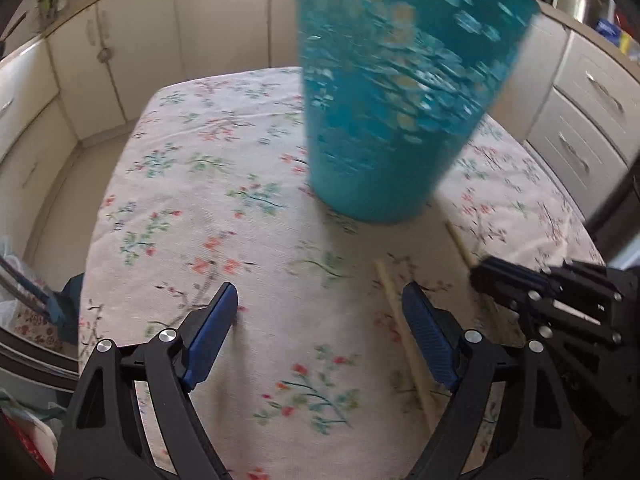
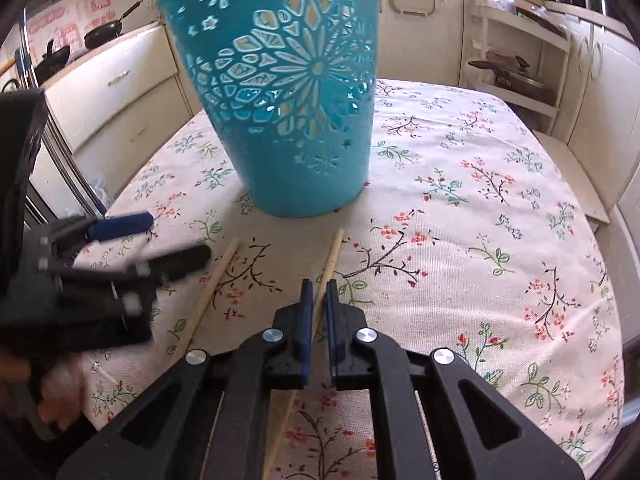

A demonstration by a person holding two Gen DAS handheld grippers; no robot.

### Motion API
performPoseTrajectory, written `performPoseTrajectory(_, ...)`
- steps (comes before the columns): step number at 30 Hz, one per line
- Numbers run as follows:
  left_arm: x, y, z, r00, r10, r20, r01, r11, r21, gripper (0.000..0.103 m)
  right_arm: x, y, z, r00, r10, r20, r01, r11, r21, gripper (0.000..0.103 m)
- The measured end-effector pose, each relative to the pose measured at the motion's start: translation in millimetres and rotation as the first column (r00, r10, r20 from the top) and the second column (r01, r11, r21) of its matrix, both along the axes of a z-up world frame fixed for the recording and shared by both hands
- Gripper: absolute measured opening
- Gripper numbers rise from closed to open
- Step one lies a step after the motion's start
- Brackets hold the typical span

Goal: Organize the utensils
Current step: 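Close the left tool on one chopstick while the right tool grasps another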

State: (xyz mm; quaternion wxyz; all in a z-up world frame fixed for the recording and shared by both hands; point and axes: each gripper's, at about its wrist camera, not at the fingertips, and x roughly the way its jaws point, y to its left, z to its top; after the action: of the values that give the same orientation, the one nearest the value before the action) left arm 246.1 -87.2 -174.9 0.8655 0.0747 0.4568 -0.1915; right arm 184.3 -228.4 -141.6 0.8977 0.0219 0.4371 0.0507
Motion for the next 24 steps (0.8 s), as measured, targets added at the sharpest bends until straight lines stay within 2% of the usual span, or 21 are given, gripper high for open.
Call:
performPoseTrajectory(5,-1.9,-18.9,-4.4,1.0,-0.006,-0.003,0.006,0.998,0.06,0.075,-0.2,-8.4,0.8,1.0,-0.003,-0.005,0.003,0.999,0.048,0.007)
performPoseTrajectory(8,-1.6,-22.7,-2.2,1.0,-0.005,0.009,0.004,0.998,0.063,0.057,-2.8,-9.0,0.9,1.0,-0.001,-0.003,0.001,0.998,0.056,0.007)
performPoseTrajectory(10,-2.1,-24.4,-0.5,1.0,-0.009,0.011,0.008,0.998,0.058,0.031,-2.7,-10.1,0.7,1.0,-0.001,0.001,0.001,0.998,0.065,0.007)
performPoseTrajectory(13,-1.8,-25.4,1.0,1.0,-0.018,0.001,0.018,0.999,0.044,0.012,-3.2,-11.6,0.9,1.0,-0.006,0.005,0.006,0.998,0.07,0.007)
performPoseTrajectory(19,0.0,-26.7,1.8,1.0,-0.03,-0.003,0.03,0.998,0.051,0.011,-2.7,-13.8,0.2,1.0,-0.012,0.012,0.011,0.996,0.084,0.008)
performPoseTrajectory(24,-4.3,-30.0,2.5,0.999,-0.042,0.016,0.041,0.997,0.062,0.009,-1.0,-9.3,0.3,1.0,-0.004,0.017,0.003,0.999,0.053,0.009)
